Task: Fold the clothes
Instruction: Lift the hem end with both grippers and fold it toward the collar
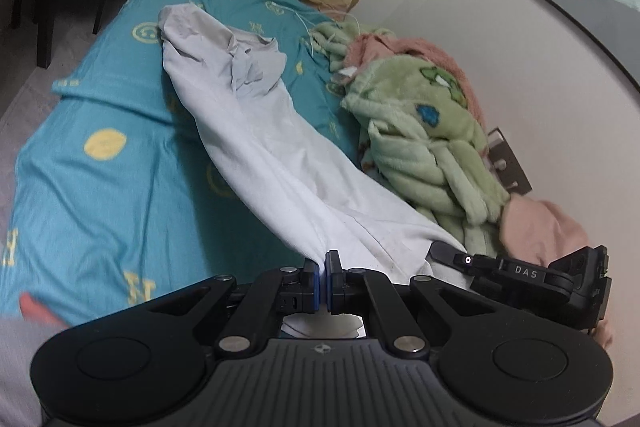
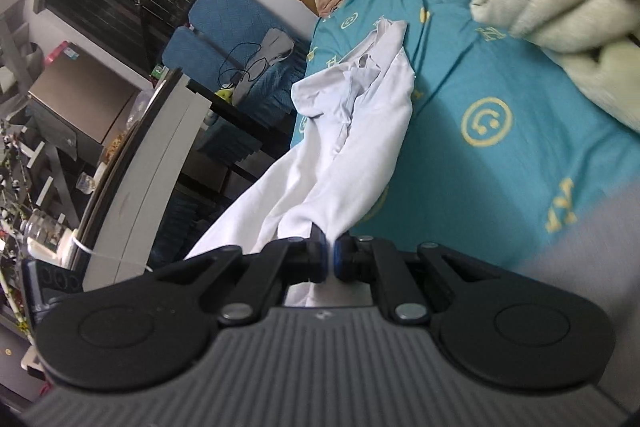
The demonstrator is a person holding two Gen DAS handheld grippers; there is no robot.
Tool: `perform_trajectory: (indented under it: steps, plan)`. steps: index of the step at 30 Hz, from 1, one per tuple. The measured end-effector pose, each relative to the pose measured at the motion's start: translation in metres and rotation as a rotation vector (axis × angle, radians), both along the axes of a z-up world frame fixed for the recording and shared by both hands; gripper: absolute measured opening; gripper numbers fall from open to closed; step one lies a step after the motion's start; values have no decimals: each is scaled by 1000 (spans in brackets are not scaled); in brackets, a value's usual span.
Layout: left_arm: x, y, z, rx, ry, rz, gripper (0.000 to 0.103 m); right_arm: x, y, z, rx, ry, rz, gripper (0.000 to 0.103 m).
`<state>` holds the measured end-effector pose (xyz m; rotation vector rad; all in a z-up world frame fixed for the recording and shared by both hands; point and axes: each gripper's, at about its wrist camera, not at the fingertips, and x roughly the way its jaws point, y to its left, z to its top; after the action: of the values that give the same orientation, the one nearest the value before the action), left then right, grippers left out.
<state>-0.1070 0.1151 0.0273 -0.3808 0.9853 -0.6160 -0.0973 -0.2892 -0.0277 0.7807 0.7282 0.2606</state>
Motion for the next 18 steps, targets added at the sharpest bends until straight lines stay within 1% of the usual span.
perform_trajectory:
  steps: [4,6,8,10,14,16,18]
  plan:
    - [-37,-1,-11,7,-4,-12,3,-35,1,-7,26,-20,-29,7]
    - [-45,-1,-10,6,-6,-7,3,-45,1,-9,38,-32,-41,7]
    - [-44,0,-3,14,-33,10,3,-48,-1,-12,54,-33,-48,7]
    - [-40,1,7,14,-64,16,3,-45,-4,-11,68,-34,-55,7]
    - [-17,-4,22,-2,-95,17,3,-35,-11,-9,107,-47,-81,7]
    - [1,-9,29,7,-119,23,3,-23,-14,-7,120,-48,-94,7]
    - [25,-11,34,3,-133,47,3,-1,-16,-4,123,-45,-100,7]
